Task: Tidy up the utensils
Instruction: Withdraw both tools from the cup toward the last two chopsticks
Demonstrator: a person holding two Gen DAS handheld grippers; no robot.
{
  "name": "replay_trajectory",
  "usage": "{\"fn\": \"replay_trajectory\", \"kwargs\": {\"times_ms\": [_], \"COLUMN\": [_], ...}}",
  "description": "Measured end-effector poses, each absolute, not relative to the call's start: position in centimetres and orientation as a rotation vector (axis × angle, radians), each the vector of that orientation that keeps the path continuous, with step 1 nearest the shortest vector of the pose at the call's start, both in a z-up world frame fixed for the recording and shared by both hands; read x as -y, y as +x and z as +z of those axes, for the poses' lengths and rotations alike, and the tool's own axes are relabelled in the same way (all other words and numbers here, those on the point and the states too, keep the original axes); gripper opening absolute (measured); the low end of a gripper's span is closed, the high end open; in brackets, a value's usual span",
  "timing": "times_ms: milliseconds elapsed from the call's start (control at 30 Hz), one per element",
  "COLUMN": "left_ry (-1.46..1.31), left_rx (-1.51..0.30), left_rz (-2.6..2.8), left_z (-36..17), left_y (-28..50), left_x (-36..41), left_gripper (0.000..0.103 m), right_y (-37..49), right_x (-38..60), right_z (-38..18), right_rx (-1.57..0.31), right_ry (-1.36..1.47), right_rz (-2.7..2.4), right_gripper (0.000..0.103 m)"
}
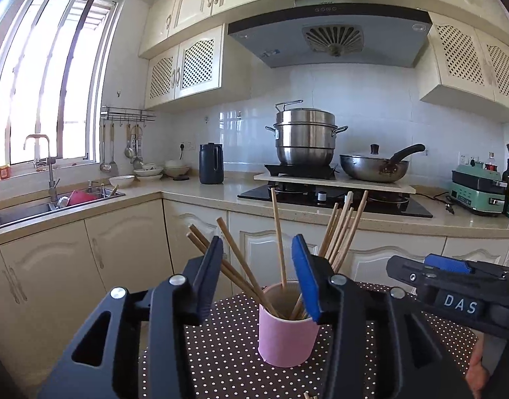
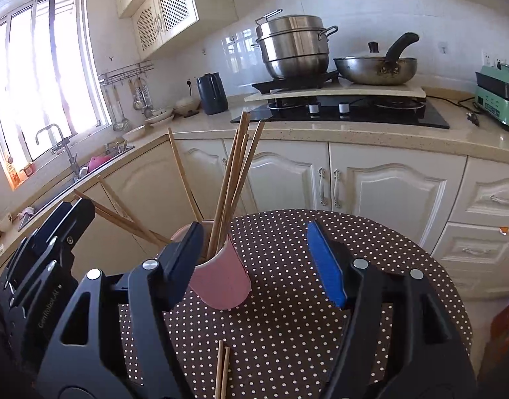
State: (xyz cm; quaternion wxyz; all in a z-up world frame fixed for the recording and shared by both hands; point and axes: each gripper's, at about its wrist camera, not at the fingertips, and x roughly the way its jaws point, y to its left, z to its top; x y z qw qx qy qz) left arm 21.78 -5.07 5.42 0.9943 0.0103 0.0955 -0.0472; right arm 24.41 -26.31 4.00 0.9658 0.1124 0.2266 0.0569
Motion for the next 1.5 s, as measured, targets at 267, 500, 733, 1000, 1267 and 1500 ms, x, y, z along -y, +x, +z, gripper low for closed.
{"fn": "replay_trajectory", "kwargs": {"times_ms": [267,500,733,1000,1267,1500], "left_ry": [0.029,0.034,0.024,-0.01,-0.034,-0.045], "left_rx": [-0.179,-0.261,-0.386,-0.545,-0.652,-0.72], "left_rz": [-0.121,-0.143,-0.132,-0.117,-0.14,-0.161], "left_z": [5.3,2.8,-0.7,-5.0,-7.4,-8.7], "left_y": [18.6,16.8,16.1,16.6,17.4,18.0], "left_x": [5.6,5.9,4.6,2.4,1.5,1.7], "left_gripper": [0.044,0.045,0.044,0.044,0.044,0.044], "right_y": [20.8,19.6,19.6,20.5,21.9,23.2], "right_x": [26.7,26.6,25.9,23.3,21.4,19.6], "right_z": [3.6,0.6,-3.8,-8.3,-11.0,-11.5], "right_rx": [-0.447,-0.539,-0.676,-0.82,-0.912,-0.915], "right_ry": [0.222,0.218,0.196,0.114,0.064,-0.043], "right_rz": [0.108,0.094,0.071,0.08,0.075,0.017], "right_gripper": [0.073,0.076,0.078,0.078,0.078,0.081]}}
